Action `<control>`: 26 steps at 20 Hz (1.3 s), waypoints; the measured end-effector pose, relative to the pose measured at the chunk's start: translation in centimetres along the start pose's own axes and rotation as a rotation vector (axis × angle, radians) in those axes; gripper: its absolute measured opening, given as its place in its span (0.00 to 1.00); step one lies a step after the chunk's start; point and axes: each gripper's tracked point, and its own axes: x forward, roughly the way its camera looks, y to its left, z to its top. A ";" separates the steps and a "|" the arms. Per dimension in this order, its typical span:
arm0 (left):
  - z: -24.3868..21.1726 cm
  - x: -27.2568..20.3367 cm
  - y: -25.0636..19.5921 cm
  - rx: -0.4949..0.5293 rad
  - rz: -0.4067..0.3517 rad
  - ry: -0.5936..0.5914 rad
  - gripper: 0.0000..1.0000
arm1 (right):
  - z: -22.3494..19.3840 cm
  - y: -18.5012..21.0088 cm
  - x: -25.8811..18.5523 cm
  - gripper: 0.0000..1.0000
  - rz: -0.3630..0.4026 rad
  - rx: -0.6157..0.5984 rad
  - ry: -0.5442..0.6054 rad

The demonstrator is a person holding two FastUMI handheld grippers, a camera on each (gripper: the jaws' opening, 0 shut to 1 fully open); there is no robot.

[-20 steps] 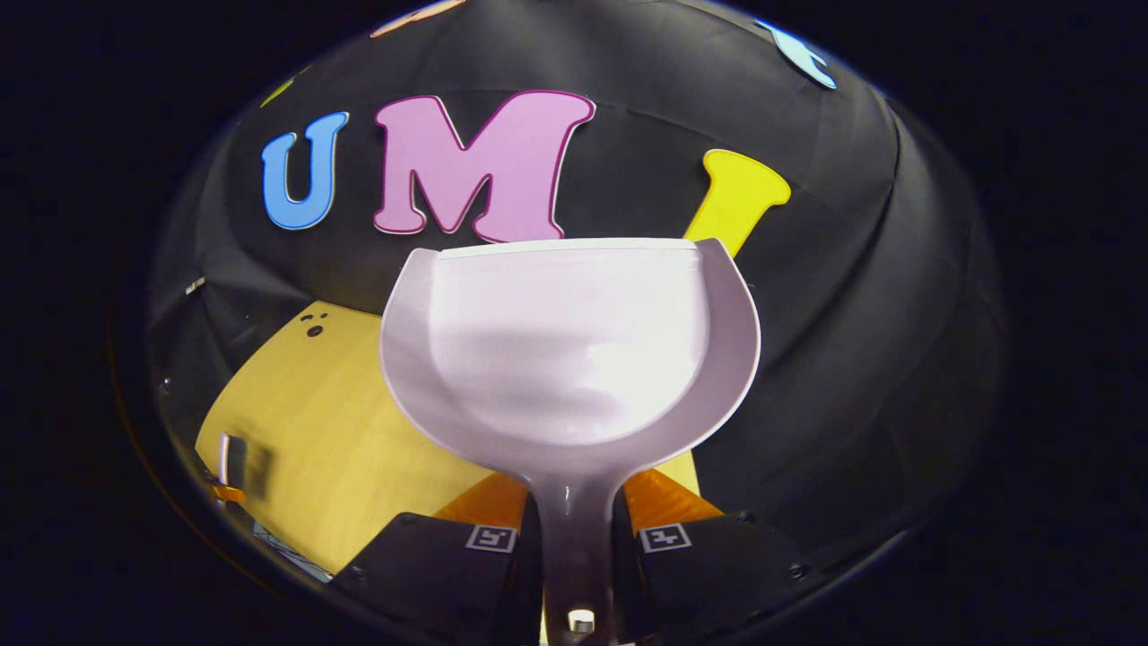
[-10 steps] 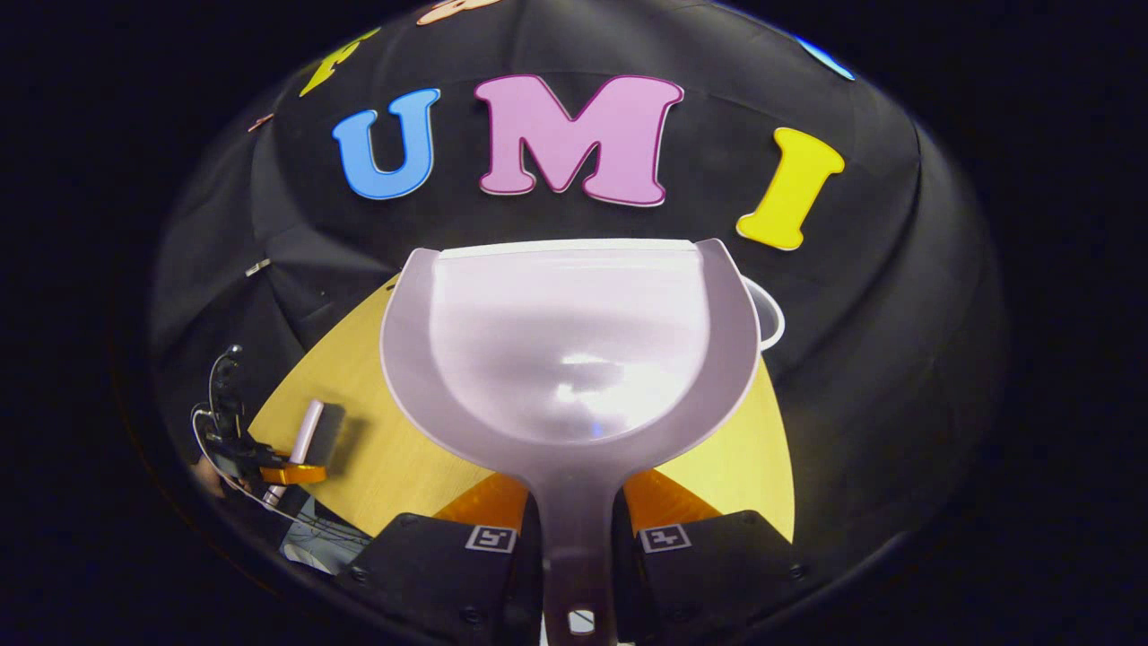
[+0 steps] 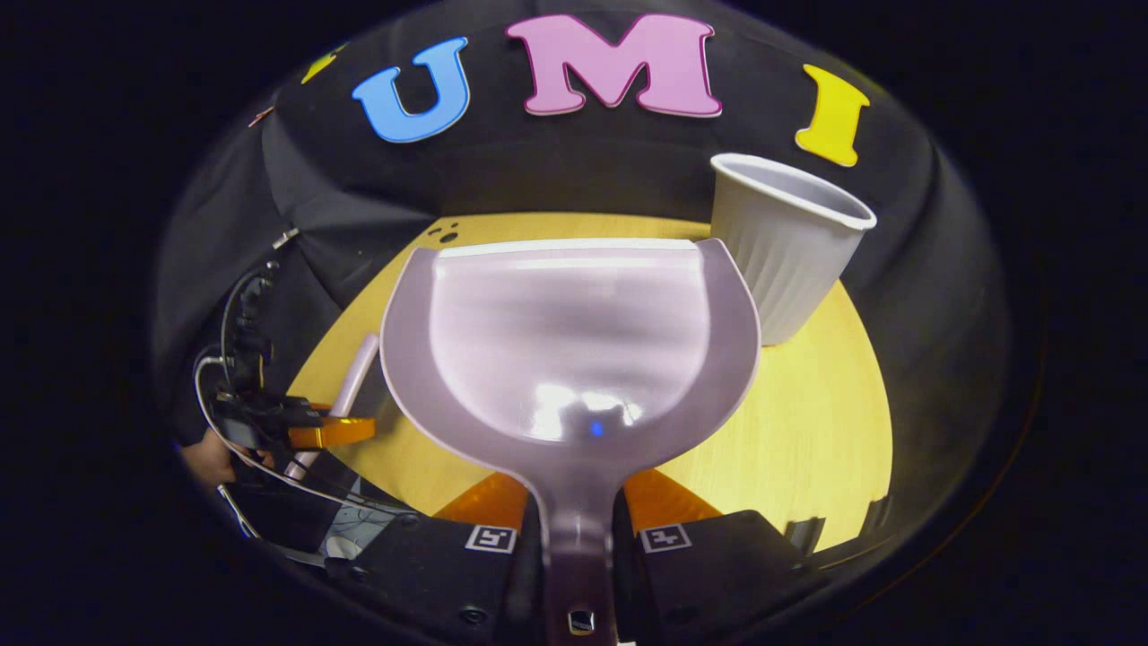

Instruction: Pick up the small broom and dustpan from the desktop, sweep the trash into the dustpan with the broom, and then empty the trash into the garbage bin.

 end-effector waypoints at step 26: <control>2.8 8.5 3.0 0.136 0.241 0.247 0.41 | -6.8 1.6 11.6 0.65 0.011 0.112 0.335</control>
